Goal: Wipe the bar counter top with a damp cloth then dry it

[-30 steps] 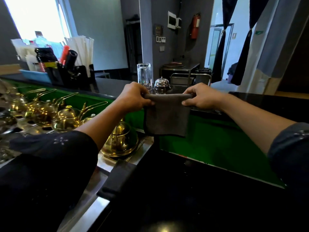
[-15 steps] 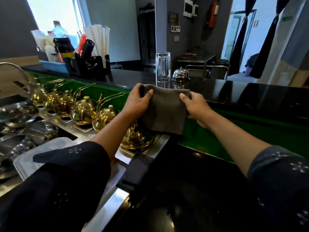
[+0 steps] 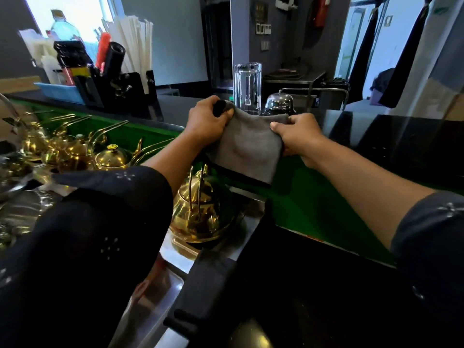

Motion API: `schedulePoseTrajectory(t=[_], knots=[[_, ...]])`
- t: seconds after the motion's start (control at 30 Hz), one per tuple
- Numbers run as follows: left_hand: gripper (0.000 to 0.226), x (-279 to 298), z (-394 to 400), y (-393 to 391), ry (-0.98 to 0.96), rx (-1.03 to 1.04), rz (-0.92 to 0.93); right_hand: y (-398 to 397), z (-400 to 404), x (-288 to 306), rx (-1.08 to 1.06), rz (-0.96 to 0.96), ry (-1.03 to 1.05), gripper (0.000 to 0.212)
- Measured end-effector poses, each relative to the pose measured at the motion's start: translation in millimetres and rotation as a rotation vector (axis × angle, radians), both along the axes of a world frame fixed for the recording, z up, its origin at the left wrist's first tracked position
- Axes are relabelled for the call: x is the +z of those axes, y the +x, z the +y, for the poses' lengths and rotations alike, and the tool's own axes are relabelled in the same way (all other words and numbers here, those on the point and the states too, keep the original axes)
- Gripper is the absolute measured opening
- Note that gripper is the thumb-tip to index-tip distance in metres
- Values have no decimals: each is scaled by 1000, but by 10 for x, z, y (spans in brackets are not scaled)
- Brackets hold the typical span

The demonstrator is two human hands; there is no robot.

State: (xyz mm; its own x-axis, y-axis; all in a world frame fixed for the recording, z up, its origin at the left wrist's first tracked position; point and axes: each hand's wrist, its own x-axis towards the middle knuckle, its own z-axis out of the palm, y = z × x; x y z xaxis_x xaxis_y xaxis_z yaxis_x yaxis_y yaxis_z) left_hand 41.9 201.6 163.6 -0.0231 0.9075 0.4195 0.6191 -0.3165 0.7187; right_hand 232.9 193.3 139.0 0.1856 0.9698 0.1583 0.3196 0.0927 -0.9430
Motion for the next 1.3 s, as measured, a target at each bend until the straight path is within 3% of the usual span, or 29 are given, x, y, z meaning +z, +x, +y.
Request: schedulePoseTrajectory(t=[0.07,0.27,0.47,0.63,0.73,0.87,0.93,1.0,1.13,1.3], knots=[[27,33,144,-10,-7,-10,18,2,120,90,26,34,-50,7],[35,104,500,54,-28,-51,116,116,436,250,-5,-10,-107,24],[42,57,779,196,-57,-16,161,175,661,217,-185,-251,-59,25],[47,-1,876,243,-24,40,147,210,736,113,-269,-508,-36,49],[50,-13,881,241,-44,40,237,229,728,48,-269,-590,-53,48],[28,-11,836,232,103,33,267,225,583,96,-297,-725,106,43],[14,16,755,264,141,-63,299,196,493,130,-209,-726,263,23],[17,45,667,324,65,-172,401,181,422,141,-58,-724,286,11],[48,37,588,414,-232,-297,688,113,394,157,141,-942,46,42],[52,-83,629,450,-228,-314,698,61,479,161,172,-1059,-76,54]])
